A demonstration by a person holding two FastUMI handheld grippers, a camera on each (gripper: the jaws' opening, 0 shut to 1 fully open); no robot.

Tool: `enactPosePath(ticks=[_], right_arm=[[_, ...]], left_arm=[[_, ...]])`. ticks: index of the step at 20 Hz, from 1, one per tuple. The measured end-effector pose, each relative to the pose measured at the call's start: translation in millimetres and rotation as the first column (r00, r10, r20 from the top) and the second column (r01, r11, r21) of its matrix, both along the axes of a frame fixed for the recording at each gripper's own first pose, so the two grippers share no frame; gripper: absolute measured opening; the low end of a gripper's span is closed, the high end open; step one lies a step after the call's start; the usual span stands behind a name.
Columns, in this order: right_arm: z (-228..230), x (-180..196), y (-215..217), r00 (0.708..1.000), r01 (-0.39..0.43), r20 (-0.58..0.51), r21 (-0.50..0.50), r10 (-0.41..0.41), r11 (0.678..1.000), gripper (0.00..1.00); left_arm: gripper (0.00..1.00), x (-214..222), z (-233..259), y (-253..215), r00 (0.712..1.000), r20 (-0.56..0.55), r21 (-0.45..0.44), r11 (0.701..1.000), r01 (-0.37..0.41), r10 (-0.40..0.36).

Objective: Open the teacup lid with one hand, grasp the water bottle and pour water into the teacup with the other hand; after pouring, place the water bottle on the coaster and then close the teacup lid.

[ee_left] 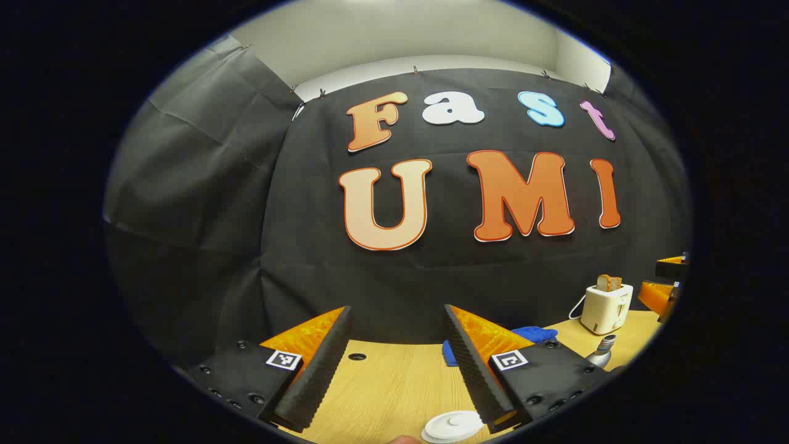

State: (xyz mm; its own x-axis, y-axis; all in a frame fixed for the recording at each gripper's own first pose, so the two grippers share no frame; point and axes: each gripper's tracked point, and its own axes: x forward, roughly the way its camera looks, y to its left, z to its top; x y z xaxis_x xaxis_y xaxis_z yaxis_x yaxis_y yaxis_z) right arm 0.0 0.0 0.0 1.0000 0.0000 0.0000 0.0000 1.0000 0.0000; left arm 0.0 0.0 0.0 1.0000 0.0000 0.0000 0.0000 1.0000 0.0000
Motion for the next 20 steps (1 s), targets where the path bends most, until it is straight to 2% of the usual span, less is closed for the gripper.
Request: enactPosePath(ticks=[7, 9, 16, 17, 20], right_arm=[[-4, 1, 7, 1.0, -0.017, -0.009, 0.004, 0.017, 1.0, 0.96], [-6, 1, 9, 1.0, -0.019, -0.015, 0.0, 0.019, 1.0, 0.96], [-12, 3, 12, 0.999, -0.026, -0.026, -0.015, 0.026, 1.0, 0.96], [-12, 2, 14, 0.999, -0.031, -0.026, -0.021, 0.03, 0.999, 0.96], [-15, 1, 22, 0.998, -0.057, -0.033, -0.011, 0.056, 0.998, 0.97]], left_arm=[[0.99, -3, 0, 7, 1.0, 0.006, -0.003, 1.0, -0.026, 0.026], [0.96, -3, -3, 10, 0.999, 0.002, 0.001, 0.999, -0.032, 0.032], [0.99, -1, -6, 8, 1.0, -0.004, -0.017, 1.0, -0.018, 0.018], [0.96, -2, -7, 8, 1.0, -0.005, -0.018, 1.0, -0.015, 0.015], [0.98, -2, -13, 6, 1.0, -0.021, -0.022, 1.0, -0.005, 0.004]])
